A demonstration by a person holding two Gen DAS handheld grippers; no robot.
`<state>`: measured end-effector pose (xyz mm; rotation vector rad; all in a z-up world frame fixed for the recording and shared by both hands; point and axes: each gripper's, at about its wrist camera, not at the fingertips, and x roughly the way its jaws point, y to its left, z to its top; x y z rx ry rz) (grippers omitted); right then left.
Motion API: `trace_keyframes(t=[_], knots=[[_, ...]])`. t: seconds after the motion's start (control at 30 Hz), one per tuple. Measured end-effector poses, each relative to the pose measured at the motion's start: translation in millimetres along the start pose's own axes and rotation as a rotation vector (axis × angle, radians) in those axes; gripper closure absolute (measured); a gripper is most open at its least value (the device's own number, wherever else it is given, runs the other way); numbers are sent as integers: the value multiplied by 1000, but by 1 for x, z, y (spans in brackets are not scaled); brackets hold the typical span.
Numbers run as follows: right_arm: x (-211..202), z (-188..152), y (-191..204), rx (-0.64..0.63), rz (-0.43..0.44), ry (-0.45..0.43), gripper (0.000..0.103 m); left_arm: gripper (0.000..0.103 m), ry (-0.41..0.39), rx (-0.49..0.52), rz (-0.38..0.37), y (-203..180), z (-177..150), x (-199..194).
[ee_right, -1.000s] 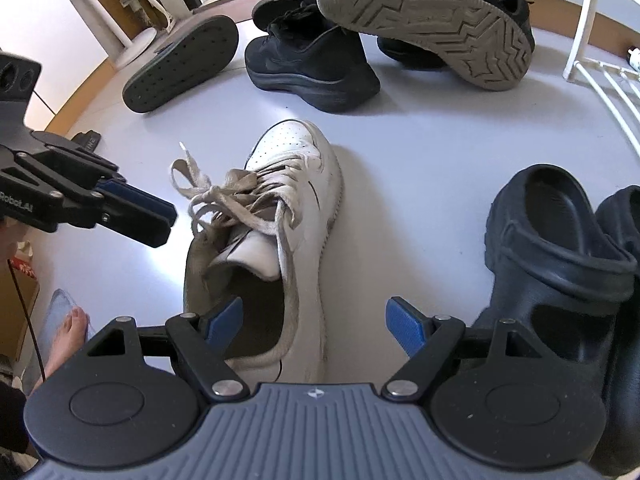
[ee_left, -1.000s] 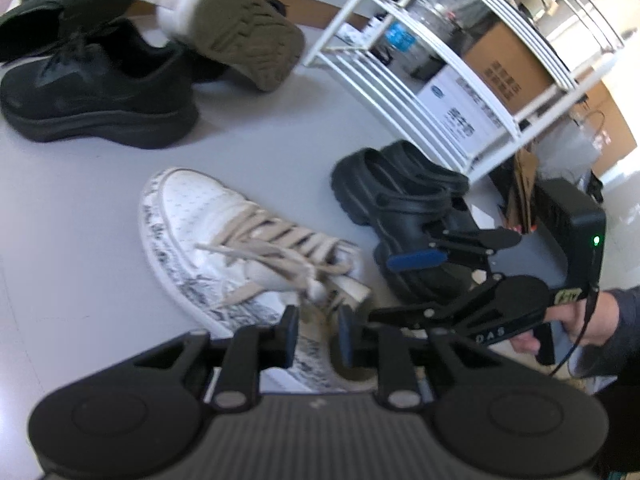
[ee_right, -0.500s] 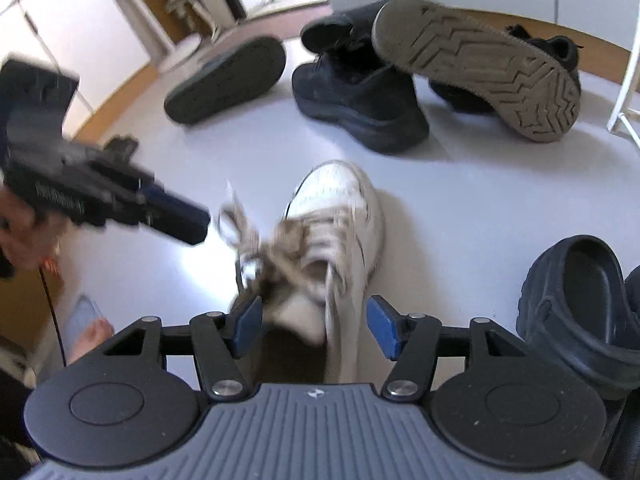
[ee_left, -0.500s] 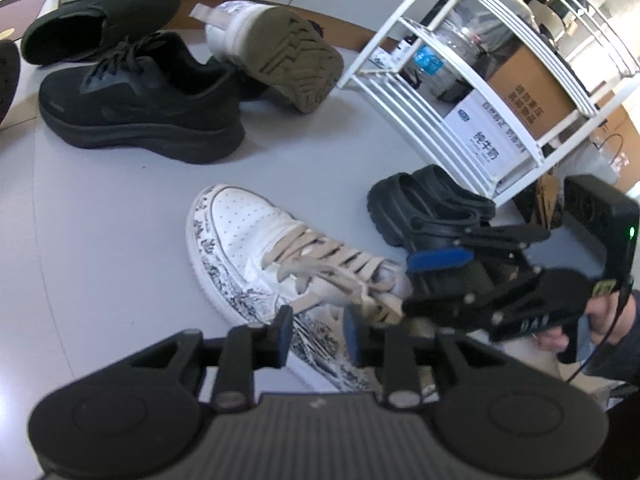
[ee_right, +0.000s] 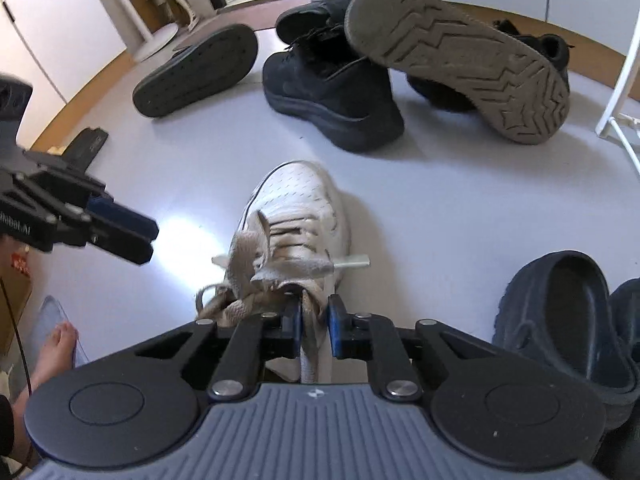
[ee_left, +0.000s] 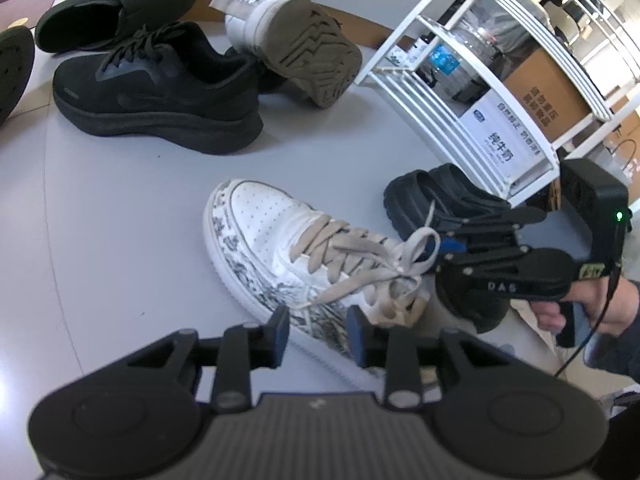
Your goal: Organize scattered shoes
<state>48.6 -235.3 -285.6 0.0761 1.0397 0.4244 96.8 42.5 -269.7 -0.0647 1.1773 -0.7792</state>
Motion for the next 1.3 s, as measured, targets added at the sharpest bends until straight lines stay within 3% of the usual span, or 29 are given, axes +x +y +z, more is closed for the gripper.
trace_keyframes(t=[0.23,0.43,0.57,0.63,0.7,0.77,0.83,1.0,1.3], knots=[[-2,1,-3,3,-4,-1,87,70,6,-5,2,1,-1,2],[-6,-10,-33,375,57,22,85,70,6,-6,5,4,-1,1],[-5,-14,-31,433,133,54,74,70,2,1,7,4,0,-1],[-4,-15,-21,379,176,69,71,70,-2,0,8,4,0,-3],[-5,-16,-15,343,175,71,58,70,-6,-1,11,5,0,-4],[-13,-13,-3,209,131,40,39,70,-9,-4,14,6,1,-4],[-19,-10,3,94,75,13,31,70,-11,-7,17,7,1,-5],[-19,-7,0,-58,21,14,29,69,-16,-14,21,10,2,-8],[-25,-8,0,-171,66,33,29,68,-23,-27,26,16,4,-11]])
